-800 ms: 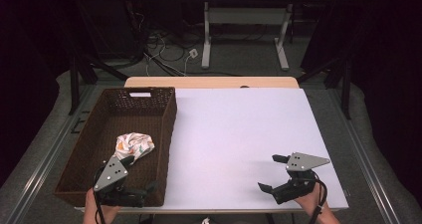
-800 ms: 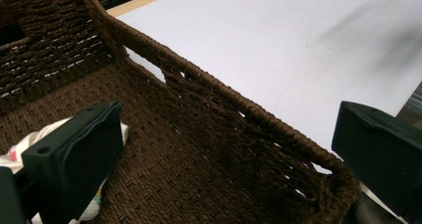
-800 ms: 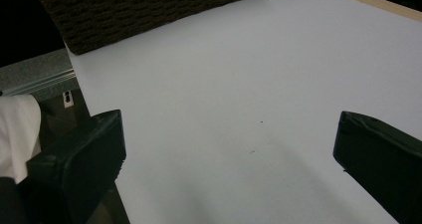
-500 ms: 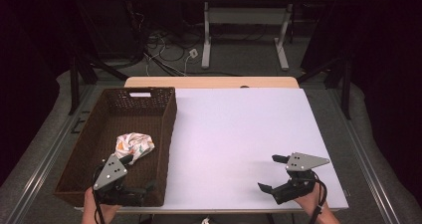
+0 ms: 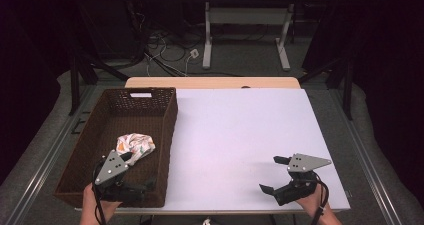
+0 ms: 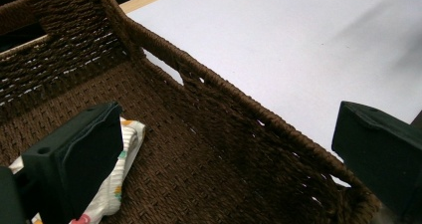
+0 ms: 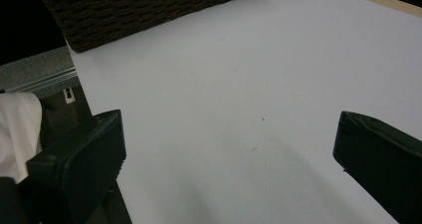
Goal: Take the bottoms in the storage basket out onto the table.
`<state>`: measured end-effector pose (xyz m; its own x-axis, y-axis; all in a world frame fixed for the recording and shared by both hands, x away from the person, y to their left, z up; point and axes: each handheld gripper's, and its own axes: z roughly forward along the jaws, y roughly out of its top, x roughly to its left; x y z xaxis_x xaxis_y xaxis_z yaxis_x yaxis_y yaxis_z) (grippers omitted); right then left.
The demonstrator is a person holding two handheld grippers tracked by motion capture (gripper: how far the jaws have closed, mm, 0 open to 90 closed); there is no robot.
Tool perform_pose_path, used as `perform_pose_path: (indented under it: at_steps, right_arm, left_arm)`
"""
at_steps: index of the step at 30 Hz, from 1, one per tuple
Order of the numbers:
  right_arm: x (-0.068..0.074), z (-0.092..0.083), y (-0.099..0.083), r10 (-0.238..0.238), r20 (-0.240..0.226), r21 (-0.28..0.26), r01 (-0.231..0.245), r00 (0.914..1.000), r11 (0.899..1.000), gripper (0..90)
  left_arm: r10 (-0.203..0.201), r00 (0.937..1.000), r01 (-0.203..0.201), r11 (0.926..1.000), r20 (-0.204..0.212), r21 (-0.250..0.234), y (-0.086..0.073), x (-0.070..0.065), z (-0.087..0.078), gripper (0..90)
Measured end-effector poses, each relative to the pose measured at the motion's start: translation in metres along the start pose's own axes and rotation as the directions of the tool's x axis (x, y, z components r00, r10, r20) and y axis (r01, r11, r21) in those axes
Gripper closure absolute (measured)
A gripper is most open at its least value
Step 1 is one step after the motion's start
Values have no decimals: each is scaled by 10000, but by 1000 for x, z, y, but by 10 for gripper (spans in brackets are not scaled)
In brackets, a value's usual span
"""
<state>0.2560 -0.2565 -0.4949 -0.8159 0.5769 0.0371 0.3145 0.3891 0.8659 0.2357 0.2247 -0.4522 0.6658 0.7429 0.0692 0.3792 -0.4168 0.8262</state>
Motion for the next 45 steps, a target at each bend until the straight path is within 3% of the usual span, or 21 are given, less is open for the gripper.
perform_pose_path:
  at_steps: [27,36,45]
  right_arm:
    - [-2,3,-2,84,41,163,-84,10000,9998,0]
    - [0,6,-1,-92,-76,289,95,9999,9995,0]
    - [1,7,-1,-197,-68,418,200,9998,9989,0]
  left_arm:
    - [-431,9981,469,9948,-434,907,22,23,10,0]
    - [-366,9978,451,9856,-549,1630,30,40,23,0]
    - [-395,9978,494,9793,-540,1962,34,51,32,0]
